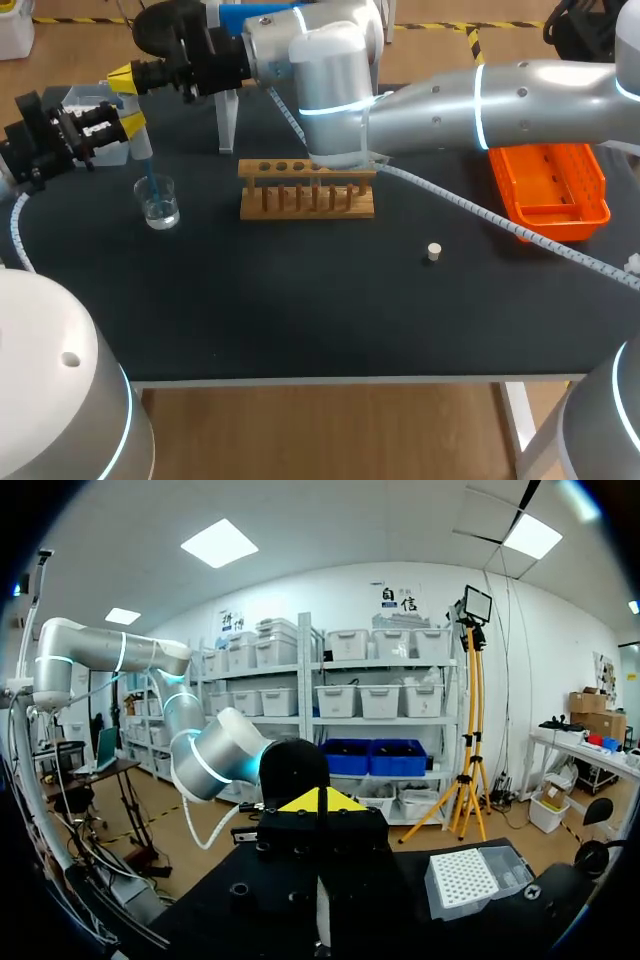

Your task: Invert the test tube, pick up the pipette, mount the tip to pipette, aspirate from beaker and dispense into the tube, eject the tip, return the pipette, and cap with the stopper.

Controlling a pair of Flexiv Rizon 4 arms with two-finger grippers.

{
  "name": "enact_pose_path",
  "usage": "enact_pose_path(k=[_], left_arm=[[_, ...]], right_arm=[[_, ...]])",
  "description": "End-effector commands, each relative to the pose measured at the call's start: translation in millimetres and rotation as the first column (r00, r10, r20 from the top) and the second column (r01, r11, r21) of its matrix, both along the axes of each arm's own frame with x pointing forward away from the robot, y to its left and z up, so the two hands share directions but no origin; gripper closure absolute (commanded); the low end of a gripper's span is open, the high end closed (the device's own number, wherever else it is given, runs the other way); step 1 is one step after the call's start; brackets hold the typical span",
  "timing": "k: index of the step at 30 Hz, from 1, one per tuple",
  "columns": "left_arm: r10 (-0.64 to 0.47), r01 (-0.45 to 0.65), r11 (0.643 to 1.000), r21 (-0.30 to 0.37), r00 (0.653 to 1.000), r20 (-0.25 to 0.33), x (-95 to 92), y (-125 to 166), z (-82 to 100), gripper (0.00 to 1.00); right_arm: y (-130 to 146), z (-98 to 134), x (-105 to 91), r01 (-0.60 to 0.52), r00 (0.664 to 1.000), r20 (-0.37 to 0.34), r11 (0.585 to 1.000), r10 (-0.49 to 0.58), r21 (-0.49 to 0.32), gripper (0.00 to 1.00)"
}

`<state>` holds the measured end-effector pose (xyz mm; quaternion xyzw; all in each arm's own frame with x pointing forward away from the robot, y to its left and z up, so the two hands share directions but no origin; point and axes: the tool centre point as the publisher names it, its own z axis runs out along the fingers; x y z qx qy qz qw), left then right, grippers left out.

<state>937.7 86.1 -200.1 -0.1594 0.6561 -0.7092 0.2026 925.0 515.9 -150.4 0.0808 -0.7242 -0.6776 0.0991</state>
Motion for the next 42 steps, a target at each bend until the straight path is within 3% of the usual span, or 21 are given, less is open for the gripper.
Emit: enact_pose_path(k=[1,8,21,22,24,25,26,36,42], left_arm=[[-0.002,0.002,1.0,-0.002,1.0,0.002,1.0,1.4,4.8,1.0],[-0.002,0.002,1.0,-0.002,1.0,0.002,1.0,1.4,4.8,1.0],[-0.002,0.002,1.0,-0.002,1.0,0.002,1.0,1.4,4.8,1.0],[-0.002,0.002,1.0,-0.002,1.0,0.002,1.0,1.4,4.8,1.0],[-0.002,0.002,1.0,-0.002,1.0,0.002,1.0,1.4,4.8,1.0],[-0.002,0.002,1.0,-0.002,1.0,0.002,1.0,1.4,4.8,1.0],[-0.002,0.002,1.0,-0.002,1.0,0.002,1.0,1.4,4.8,1.0],[-0.002,0.002,1.0,-0.002,1.0,0.002,1.0,1.4,4.8,1.0],[-0.002,0.002,1.0,-0.002,1.0,0.002,1.0,1.4,4.8,1.0]], right_arm=[[-0.1,-11.0,-0.7,-0.002,1.0,-0.006,1.0,0.002,-0.006,1.0],[-0.1,-7.4,-0.1,0.001,1.0,-0.005,1.0,-0.002,-0.011,1.0],[-14.1,61.2,-4.5,-0.007,0.997,0.082,0.998,0.002,0.06,1.0],[-16.9,63.4,-6.5,-0.008,0.996,0.084,0.998,0.003,0.061,0.93],[-24.4,66.3,-11.2,-0.01,0.995,0.096,0.998,0.005,0.056,0.53],[-29.0,67.0,-13.5,-0.013,0.995,0.103,0.999,0.008,0.049,0.1],[-34.4,67.6,-14.8,-0.013,0.995,0.104,0.999,0.008,0.049,0.0],[-131.2,77.3,-23.7,0.011,0.983,0.181,1.0,-0.011,-0.001,0.0],[-197.9,69.1,-28.6,0.023,0.976,0.216,0.999,-0.012,-0.044,0.0]])
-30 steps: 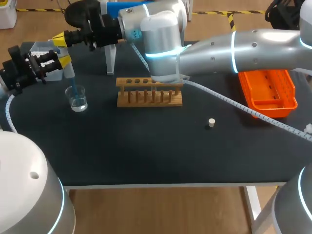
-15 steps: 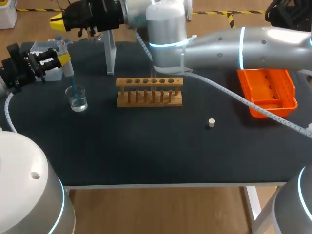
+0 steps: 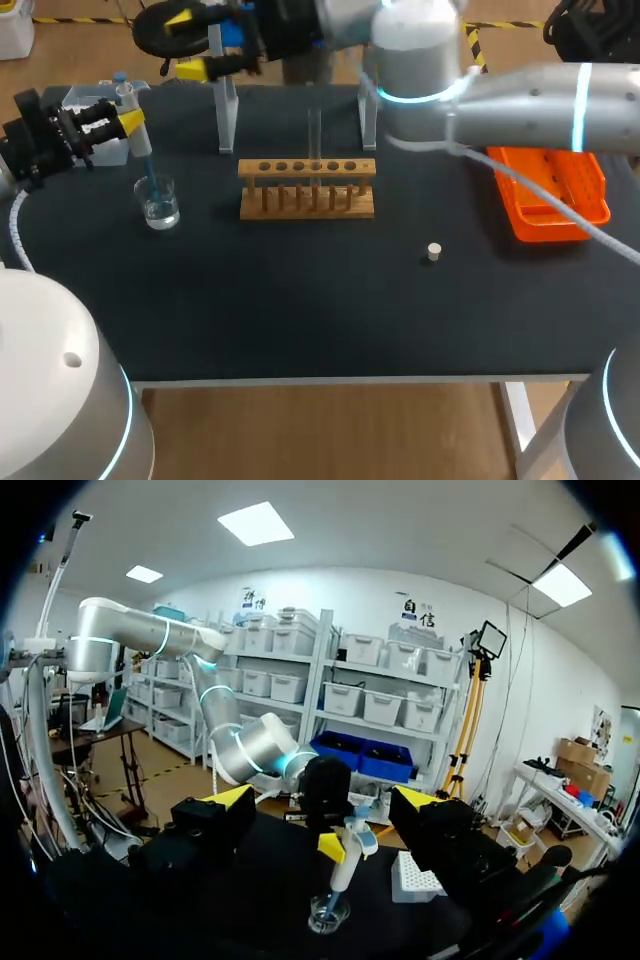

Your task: Invert the test tube, pick up the pipette, mount the tip to pipette, aspirate from beaker and dispense into the tube, eject the tip, return the pipette, and cap with the stopper.

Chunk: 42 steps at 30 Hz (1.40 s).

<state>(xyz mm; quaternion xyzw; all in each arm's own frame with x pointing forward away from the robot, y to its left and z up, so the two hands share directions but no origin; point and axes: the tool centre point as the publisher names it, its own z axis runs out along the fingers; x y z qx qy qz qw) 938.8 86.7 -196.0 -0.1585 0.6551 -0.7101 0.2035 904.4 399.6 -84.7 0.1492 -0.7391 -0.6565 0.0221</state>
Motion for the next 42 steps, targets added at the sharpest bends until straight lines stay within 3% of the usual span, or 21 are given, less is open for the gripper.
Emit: enact_pose_path(k=[1,9,23,29,42], left_arm=[[-0.002,0.002,1.0,0.0,1.0,-0.001,-0.2,0.7,0.7,1.0],[-0.002,0.002,1.0,0.0,1.0,-0.001,-0.2,0.7,0.7,1.0],[-0.002,0.002,1.0,0.0,1.0,-0.001,-0.2,0.7,0.7,1.0],[-0.002,0.002,1.0,0.0,1.0,-0.001,-0.2,0.7,0.7,1.0],[-0.002,0.002,1.0,0.0,1.0,-0.001,-0.2,0.7,0.7,1.0]], right_arm=[[-91.4,0.5,-8.1,0.019,1.0,0.008,0.999,-0.019,-0.029,0.0],[-154.0,-25.7,-4.8,0.025,1.0,0.016,0.996,-0.024,-0.088,0.0],[-214.6,-84.7,18.0,0.05,0.998,-0.023,0.989,-0.054,-0.14,0.0],[-227.9,-110.5,27.7,0.059,0.997,-0.045,0.989,-0.066,-0.139,0.0],[-224.3,-157.4,39.8,0.1,0.988,-0.095,0.979,-0.118,-0.176,0.0]])
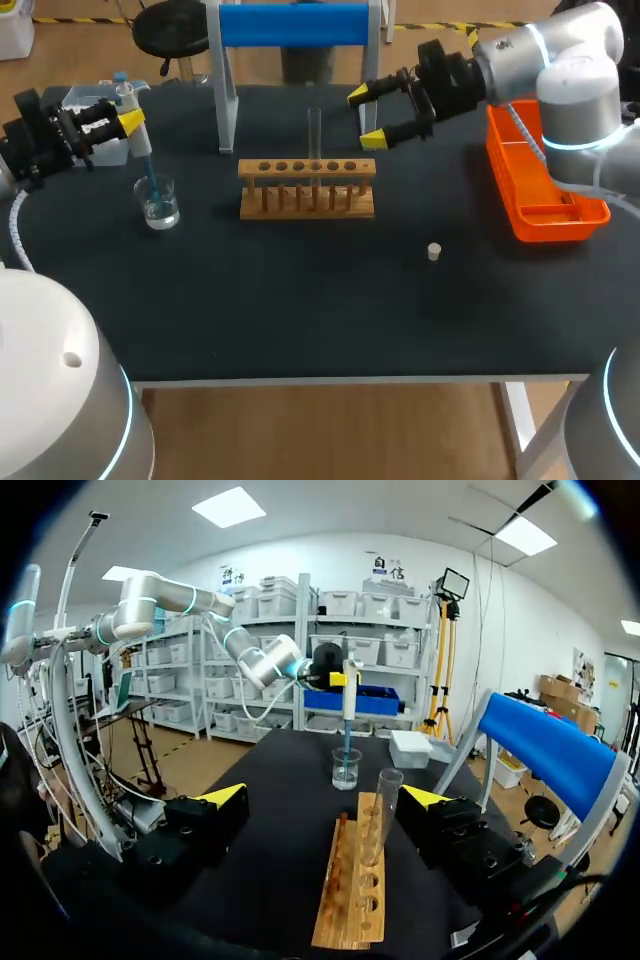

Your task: Invert the test tube, pick up the pipette, mount the tip to pipette, aspirate from beaker and dispense into the tube, eject the tip, return the pipette, and cap with the stopper.

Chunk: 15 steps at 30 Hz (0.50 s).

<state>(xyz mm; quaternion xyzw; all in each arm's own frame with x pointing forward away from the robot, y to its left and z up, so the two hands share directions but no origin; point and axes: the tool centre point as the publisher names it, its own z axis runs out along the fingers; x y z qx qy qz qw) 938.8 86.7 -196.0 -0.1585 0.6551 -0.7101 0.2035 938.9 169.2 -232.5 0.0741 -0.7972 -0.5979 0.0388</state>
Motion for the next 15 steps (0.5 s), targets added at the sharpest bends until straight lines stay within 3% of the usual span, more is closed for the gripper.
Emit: enact_pose_path(k=[1,15], left_arm=[[-0.002,0.002,1.0,0.0,1.0,-0.001,-0.2,0.7,0.7,1.0],[-0.002,0.002,1.0,0.0,1.0,-0.001,-0.2,0.7,0.7,1.0]], right_arm=[[6.9,-12.7,7.2,0.018,1.0,0.0,1.0,-0.018,-0.009,0.0],[29.1,-40.6,29.4,0.106,0.994,0.016,0.991,-0.105,-0.081,0.0]])
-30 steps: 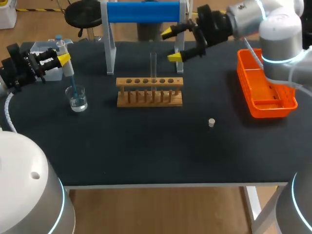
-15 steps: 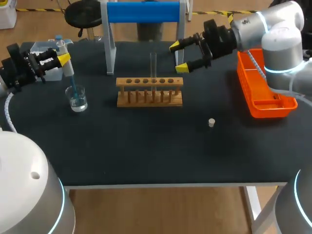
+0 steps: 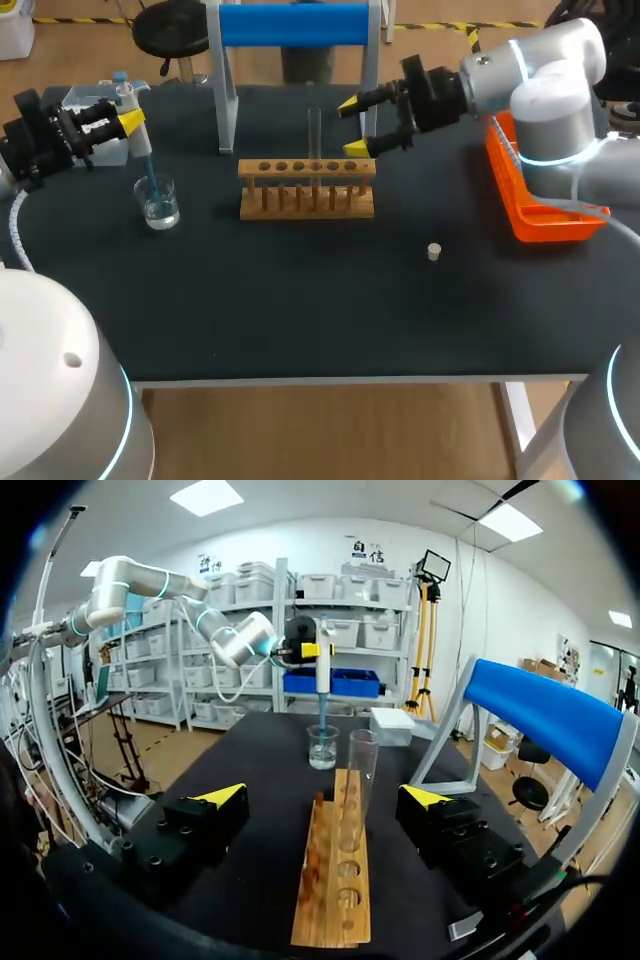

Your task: Invert the test tube, pick up the pipette, mount the tip to pipette, aspirate from beaker and dispense into the tube, eject the tip, return the pipette, and cap with the stopper.

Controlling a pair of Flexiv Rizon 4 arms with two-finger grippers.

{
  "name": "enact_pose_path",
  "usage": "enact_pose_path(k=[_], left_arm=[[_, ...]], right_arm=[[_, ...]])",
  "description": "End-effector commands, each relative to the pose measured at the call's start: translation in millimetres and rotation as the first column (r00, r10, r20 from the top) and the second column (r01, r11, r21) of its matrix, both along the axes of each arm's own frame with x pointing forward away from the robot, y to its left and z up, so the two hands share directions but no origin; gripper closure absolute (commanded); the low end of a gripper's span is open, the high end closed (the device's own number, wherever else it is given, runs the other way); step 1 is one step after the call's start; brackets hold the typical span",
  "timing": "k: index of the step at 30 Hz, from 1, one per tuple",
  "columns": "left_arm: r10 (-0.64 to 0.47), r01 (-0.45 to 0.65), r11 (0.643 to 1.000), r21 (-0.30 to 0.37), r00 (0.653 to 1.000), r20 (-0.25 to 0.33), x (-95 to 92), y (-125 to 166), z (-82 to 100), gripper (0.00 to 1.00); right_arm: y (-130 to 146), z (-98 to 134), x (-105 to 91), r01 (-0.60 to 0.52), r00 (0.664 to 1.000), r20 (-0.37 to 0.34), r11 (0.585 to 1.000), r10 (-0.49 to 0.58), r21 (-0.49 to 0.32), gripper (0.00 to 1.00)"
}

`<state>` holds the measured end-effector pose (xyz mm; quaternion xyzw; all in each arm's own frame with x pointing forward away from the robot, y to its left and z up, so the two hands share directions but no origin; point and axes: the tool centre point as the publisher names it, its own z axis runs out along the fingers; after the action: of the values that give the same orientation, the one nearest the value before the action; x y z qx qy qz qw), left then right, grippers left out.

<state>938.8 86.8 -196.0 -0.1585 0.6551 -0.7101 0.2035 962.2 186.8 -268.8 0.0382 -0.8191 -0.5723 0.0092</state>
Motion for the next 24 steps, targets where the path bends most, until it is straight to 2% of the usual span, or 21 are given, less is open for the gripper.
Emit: enact_pose_path(k=[1,8,24], left_arm=[[-0.002,0.002,1.0,0.0,1.0,-0.001,-0.2,0.6,0.7,1.0],[-0.002,0.002,1.0,0.0,1.0,-0.001,-0.2,0.6,0.7,1.0],[-0.002,0.002,1.0,0.0,1.0,-0.001,-0.2,0.6,0.7,1.0]], right_arm=[[13.8,-5.5,8.0,0.02,1.0,0.003,1.0,-0.02,-0.02,0.0],[31.5,-12.5,16.1,0.035,0.999,0.013,0.999,-0.034,-0.039,0.0],[60.7,-20.3,20.6,0.079,0.996,0.038,0.992,-0.075,-0.103,0.0]])
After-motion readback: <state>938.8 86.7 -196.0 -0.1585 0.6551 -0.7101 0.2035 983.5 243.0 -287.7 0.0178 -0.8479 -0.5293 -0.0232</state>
